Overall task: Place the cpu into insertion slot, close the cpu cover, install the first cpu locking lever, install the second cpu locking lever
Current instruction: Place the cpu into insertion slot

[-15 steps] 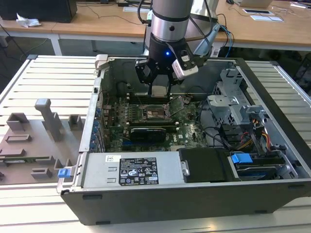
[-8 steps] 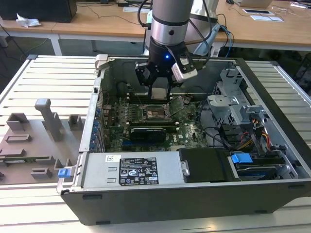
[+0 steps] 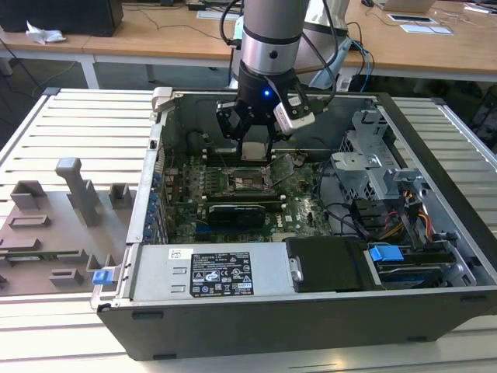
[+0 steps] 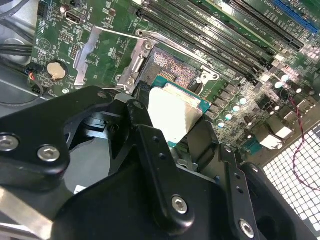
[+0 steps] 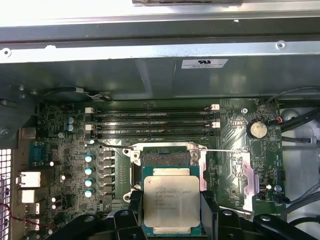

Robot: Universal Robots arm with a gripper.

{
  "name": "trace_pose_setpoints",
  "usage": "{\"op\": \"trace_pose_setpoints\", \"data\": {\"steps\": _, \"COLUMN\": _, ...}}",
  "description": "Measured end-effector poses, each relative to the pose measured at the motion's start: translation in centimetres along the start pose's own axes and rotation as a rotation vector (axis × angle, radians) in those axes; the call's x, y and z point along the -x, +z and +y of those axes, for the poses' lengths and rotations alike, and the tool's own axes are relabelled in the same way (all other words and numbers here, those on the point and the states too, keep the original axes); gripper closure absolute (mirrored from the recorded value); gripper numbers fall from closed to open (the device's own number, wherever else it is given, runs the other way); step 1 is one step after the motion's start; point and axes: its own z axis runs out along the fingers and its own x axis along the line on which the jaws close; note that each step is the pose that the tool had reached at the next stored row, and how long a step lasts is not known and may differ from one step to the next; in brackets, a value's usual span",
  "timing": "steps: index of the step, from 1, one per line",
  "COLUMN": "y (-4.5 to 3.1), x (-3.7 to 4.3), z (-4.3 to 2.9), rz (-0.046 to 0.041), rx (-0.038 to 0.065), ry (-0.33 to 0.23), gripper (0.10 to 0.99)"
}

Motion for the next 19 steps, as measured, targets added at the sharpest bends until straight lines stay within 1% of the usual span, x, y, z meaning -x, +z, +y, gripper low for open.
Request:
{"op": "trace_pose_setpoints", "data": {"steps": 2, "y": 0.00, "x": 0.00, "z": 0.00, "rz": -0.0006, "rx": 0.000, "ry": 0.006, "gripper": 0.545}}
{"op": "trace_pose_setpoints", "data": {"steps": 5, "y": 0.01, "x": 0.00, "z": 0.00, "rz": -0.0030, "rx": 0.001, "ry": 0.032, "gripper": 0.545}}
{"op": "trace_pose_setpoints", "data": {"steps": 7, "y": 0.01, "x": 0.00, "z": 0.00, "rz": -0.0067, "rx": 0.001, "ry": 0.075, "gripper": 0.545}}
{"op": "trace_pose_setpoints", "data": {"steps": 9, "y": 0.03, "x": 0.00, "z": 0.00, "rz": -0.0121, "rx": 0.002, "ry": 0.136, "gripper": 0.545}}
{"op": "trace_pose_setpoints", "data": {"steps": 12, "y": 0.05, "x": 0.00, "z": 0.00, "rz": -0.0166, "rx": 0.003, "ry": 0.187, "gripper": 0.545}}
{"op": "trace_pose_setpoints", "data": {"steps": 19, "y": 0.08, "x": 0.00, "z": -0.01, "rz": -0.0244, "rx": 0.005, "ry": 0.276, "gripper": 0.545}}
